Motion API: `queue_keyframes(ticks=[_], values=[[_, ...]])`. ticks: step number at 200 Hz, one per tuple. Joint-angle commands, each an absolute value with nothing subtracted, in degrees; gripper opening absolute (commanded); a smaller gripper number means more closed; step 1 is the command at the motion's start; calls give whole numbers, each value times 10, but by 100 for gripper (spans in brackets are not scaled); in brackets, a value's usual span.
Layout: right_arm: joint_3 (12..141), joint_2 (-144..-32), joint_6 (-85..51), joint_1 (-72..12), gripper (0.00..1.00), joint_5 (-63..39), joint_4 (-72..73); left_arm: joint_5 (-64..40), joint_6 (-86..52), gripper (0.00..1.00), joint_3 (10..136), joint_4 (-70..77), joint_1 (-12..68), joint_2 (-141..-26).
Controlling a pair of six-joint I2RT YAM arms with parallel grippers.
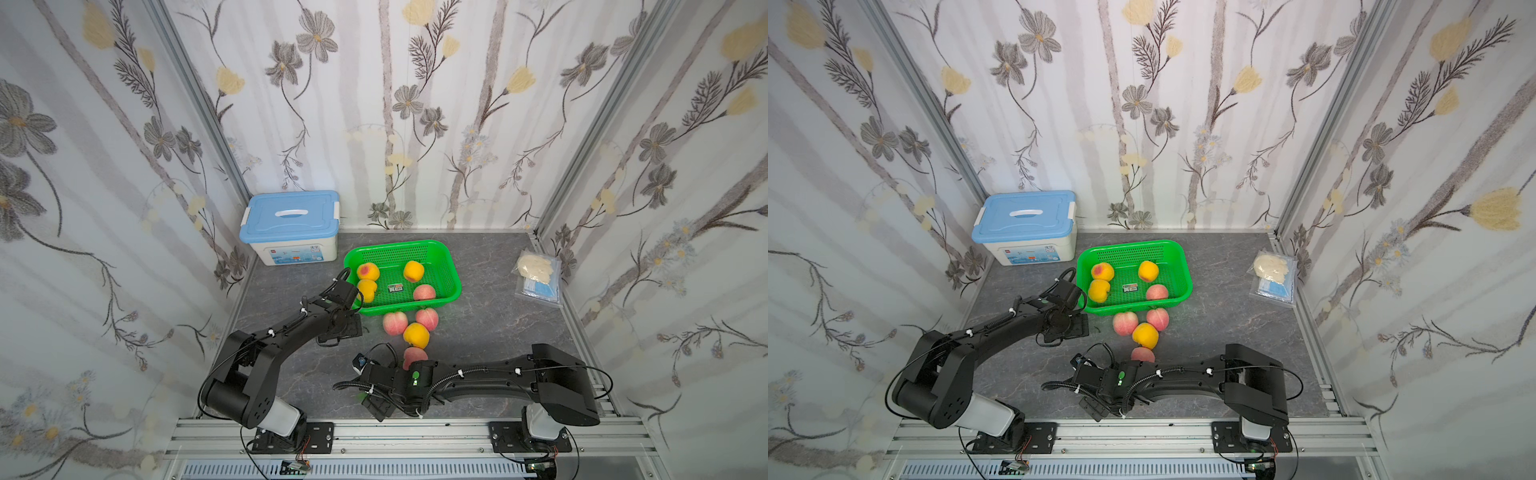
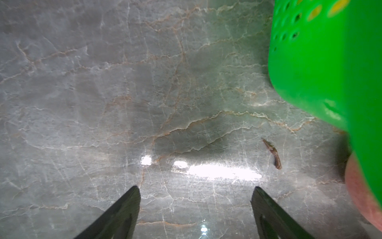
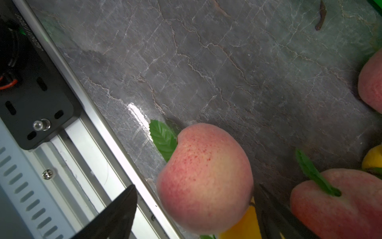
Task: Put the peaches into the basket
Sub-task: Pick up the peach from the center of the board.
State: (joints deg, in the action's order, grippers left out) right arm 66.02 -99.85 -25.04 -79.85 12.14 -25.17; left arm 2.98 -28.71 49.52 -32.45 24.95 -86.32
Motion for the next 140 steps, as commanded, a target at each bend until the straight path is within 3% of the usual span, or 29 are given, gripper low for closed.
queue_keyframes(ticks=[1,140], values=[[668,-1008,-250,-800,89,136,-247,37,-286,87,499,-335,248,-863],[720,-1067,-233,-793,89,141,-247,32,-283,87,505,-338,247,-861]])
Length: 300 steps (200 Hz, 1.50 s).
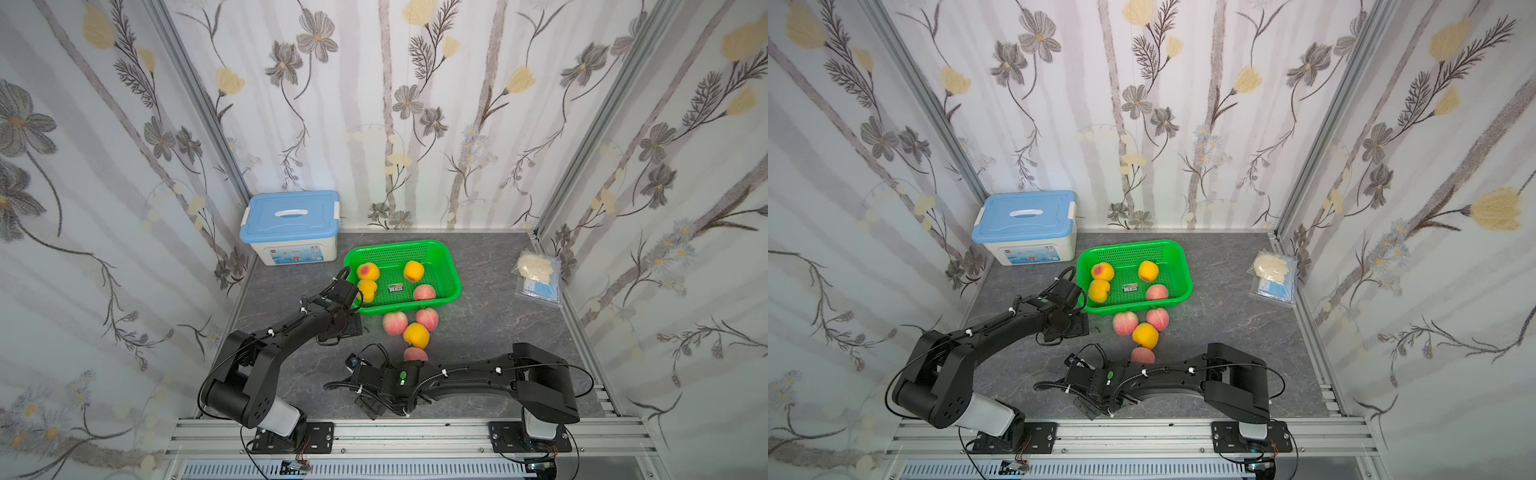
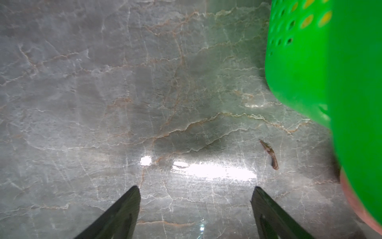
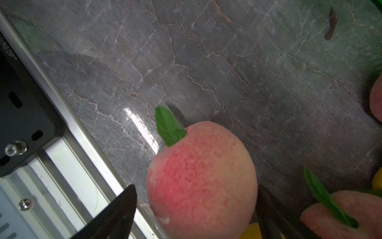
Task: Put the peaches into the basket
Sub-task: Pick up the peach from the center of the board.
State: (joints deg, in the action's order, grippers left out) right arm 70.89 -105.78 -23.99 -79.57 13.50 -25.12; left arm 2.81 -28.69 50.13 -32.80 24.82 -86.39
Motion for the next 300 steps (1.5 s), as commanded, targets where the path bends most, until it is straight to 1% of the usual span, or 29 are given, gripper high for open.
queue_keyframes(ticks=[1,83,105,125,137,157,190,300], values=[[720,-1067,-233,-793,89,141,-247,32,-282,87,505,-339,247,-862],[713,-1072,-232,-790,84,127,-247,34,-281,87,510,-342,247,-862],[713,-1073,-230,-789,80,125,-247,33,-281,87,510,-341,247,-861],[713,-1074,-230,-789,73,122,-247,33,-281,87,508,-341,247,-862],[714,-1074,-229,-789,72,122,-247,34,-282,87,507,-341,247,-862],[715,-1075,-228,-789,64,120,-247,35,-281,87,505,-341,247,-862],[714,-1074,-229,-789,60,117,-247,33,-282,87,502,-338,247,-861],[710,-1062,-227,-789,58,114,-248,32,-282,87,504,-342,248,-856]])
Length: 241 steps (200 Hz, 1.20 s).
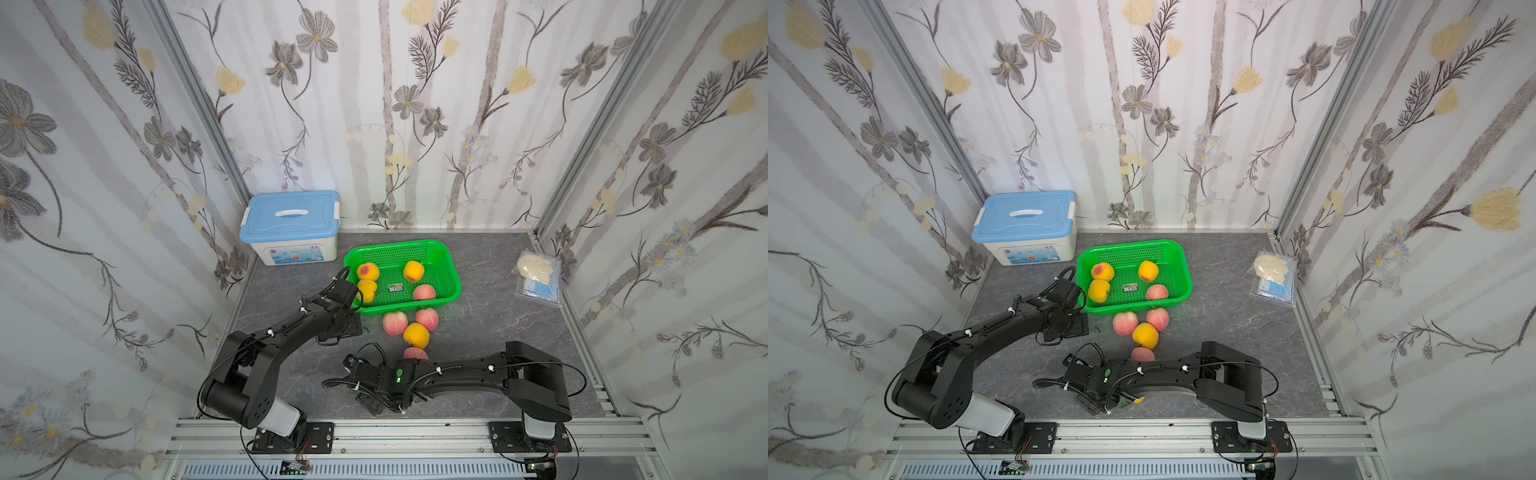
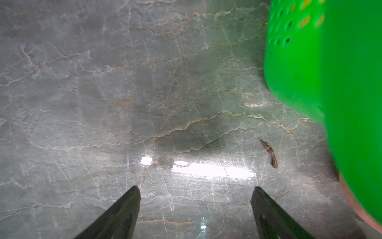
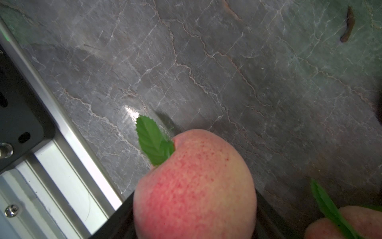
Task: Put the peaches into the basket
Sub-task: Pick up the peach from the center of the board.
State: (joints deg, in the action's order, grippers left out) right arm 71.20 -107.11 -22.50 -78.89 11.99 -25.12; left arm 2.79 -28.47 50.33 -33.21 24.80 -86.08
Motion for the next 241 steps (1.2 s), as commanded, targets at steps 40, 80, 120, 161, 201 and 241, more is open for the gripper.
queue_keyframes(ticks=[40,80,120,161,201,241], values=[[693,-1017,-226,-790,58,102,-248,33,-282,87,504,-342,247,-857],[674,-941,-224,-789,58,115,-261,31,-284,87,505,-340,247,-858],[666,-858,-217,-789,58,138,-283,31,-282,87,506,-341,247,-858],[651,-802,-209,-777,58,176,-300,25,-285,87,504,-339,248,-854],[633,-755,-197,-744,58,187,-306,25,-286,87,501,-338,248,-851],[627,-713,-173,-686,58,185,-314,20,-288,87,505,-338,247,-848]])
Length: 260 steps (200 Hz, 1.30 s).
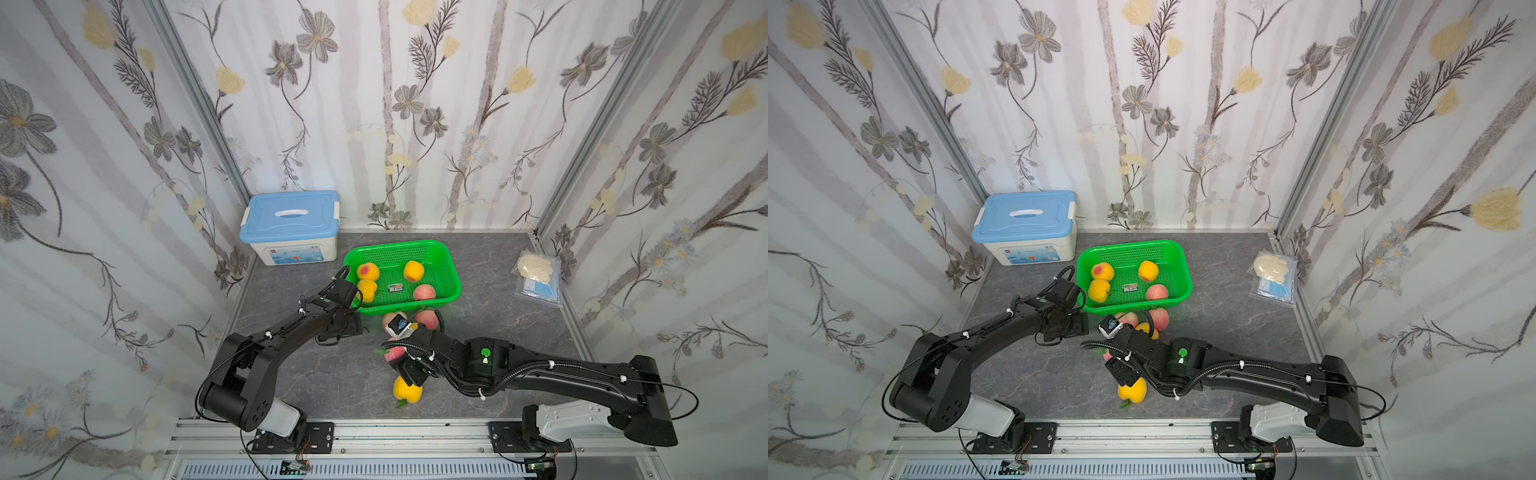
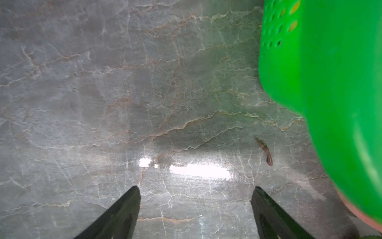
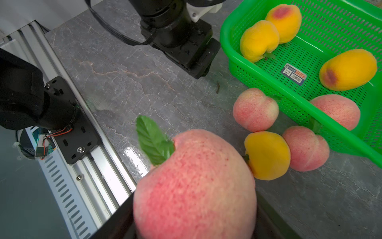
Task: Put the peaches into the basket
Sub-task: Place the peach in the basket.
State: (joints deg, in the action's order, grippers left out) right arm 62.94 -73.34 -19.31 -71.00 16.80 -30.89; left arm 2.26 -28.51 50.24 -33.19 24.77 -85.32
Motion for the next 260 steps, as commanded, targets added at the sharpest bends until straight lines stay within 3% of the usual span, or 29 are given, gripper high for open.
queue_keyframes(ticks=[1,93,260], values=[[627,-712,-173,-684,58,184,-315,20,-288,87,506,-338,248,-848],[634,-705,-133,-531,58,128,-318,19,-287,87,506,-344,247,-839],[755,-933,-111,-365,58,46,-235,10,-291,87,473,-337,247,-794]])
